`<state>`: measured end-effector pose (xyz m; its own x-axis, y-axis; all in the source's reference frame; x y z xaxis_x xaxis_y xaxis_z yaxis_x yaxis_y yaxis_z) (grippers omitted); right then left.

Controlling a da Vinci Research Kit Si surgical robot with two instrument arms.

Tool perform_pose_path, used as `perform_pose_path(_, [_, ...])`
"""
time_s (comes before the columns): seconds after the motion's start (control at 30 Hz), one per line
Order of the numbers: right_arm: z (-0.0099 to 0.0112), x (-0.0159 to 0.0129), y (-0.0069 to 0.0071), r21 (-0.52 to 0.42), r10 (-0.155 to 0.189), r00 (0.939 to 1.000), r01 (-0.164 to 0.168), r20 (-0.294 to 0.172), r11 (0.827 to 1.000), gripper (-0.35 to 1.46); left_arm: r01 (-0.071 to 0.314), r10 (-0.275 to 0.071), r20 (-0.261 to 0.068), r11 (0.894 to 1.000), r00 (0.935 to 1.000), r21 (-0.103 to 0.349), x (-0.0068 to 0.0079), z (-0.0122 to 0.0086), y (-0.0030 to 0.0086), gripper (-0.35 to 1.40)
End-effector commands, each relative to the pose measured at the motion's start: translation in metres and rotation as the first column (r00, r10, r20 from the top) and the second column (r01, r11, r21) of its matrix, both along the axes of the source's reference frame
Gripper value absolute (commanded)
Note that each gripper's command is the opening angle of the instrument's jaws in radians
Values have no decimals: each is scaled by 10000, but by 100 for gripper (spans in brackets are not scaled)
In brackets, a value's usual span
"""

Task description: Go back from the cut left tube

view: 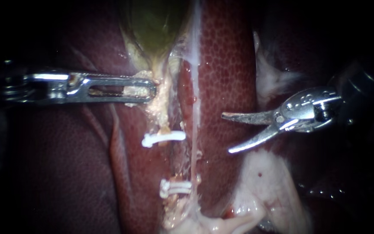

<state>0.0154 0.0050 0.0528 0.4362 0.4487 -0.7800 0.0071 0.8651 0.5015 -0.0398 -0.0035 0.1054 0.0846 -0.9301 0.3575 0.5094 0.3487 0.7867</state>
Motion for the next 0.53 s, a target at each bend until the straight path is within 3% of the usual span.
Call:
perform_pose_path(0.03, [0, 0, 0, 1, 5, 10000, -5, -3, 10000, 143, -11, 11, 2, 10000, 10000, 8, -1, 1, 0, -35])
perform_pose_path(0.53, [0, -1, 0, -1, 25, 10000, -25, -23, 10000, 143, -32, 32, 20, 10000, 10000, 15, -2, 1, -1, -35])
